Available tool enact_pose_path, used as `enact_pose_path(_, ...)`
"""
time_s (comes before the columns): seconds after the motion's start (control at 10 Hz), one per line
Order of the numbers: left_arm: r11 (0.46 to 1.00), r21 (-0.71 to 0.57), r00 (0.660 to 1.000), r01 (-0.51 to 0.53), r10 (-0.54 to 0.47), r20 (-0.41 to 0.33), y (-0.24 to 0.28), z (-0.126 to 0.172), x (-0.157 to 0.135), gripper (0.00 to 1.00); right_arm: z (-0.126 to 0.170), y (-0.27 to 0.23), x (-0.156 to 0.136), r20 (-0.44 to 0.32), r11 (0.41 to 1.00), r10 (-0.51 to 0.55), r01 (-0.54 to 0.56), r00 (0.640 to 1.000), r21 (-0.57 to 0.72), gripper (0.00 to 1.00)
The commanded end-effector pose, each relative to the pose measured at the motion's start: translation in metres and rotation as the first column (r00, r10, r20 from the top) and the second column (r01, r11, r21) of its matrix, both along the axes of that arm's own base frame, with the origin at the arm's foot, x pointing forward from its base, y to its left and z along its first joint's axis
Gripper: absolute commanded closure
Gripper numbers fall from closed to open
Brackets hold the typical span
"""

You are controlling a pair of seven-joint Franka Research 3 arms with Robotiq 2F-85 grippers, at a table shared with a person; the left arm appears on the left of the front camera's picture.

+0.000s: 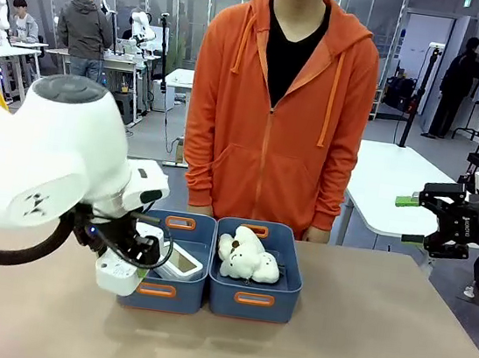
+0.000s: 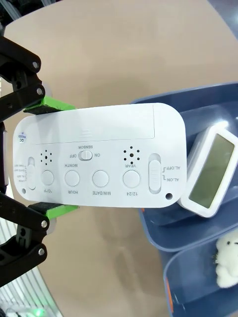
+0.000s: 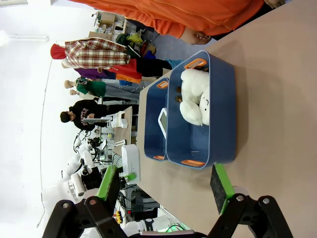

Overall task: Sort the digital clocks into the basket.
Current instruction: Pick up the Digital clock from the table and place it into the empty Plastic storage basket.

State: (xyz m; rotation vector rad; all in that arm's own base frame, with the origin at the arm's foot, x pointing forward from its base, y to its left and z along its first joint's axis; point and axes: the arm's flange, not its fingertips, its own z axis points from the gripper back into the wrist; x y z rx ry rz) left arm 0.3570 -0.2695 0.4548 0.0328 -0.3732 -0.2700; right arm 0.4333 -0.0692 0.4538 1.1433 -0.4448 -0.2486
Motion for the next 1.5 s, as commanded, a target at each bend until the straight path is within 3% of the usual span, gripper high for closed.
enact_pose_path(0.0,1.0,-0.011,1.0,-0.001,0.0,-0.009,-0.019,0.0,0.033,0.21,0.0,0.0,0.0,-0.001,1.0,-0.003,0.003,1.0,0.001,0.07)
enact_pose_path(0.3,0.999,-0.008,0.999,-0.034,0.035,0.036,-0.038,-0.004,0.084,0.21,0.0,0.0,0.0,-0.001,1.0,-0.003,0.003,1.0,0.001,0.07)
enact_pose_path(0.6,0.997,-0.018,0.997,-0.078,0.078,-0.005,-0.045,-0.024,0.122,0.21,0.0,0.0,0.0,-0.001,1.0,-0.003,0.003,1.0,0.001,0.07)
enact_pose_path(1.0,0.996,0.005,0.996,-0.093,0.093,0.007,-0.049,-0.05,0.132,0.21,0.0,0.0,0.0,-0.001,1.0,-0.003,0.003,1.0,0.001,0.07)
enact_pose_path(1.3,0.996,0.001,0.996,-0.094,0.094,0.008,-0.048,-0.044,0.128,0.0,0.0,0.0,0.0,-0.001,1.0,-0.003,0.003,1.0,0.001,0.07)
enact_pose_path(1.4,0.996,-0.003,0.996,-0.093,0.093,0.013,-0.048,-0.043,0.127,0.0,0.0,0.0,0.0,-0.001,1.0,-0.003,0.003,1.0,0.001,0.07)
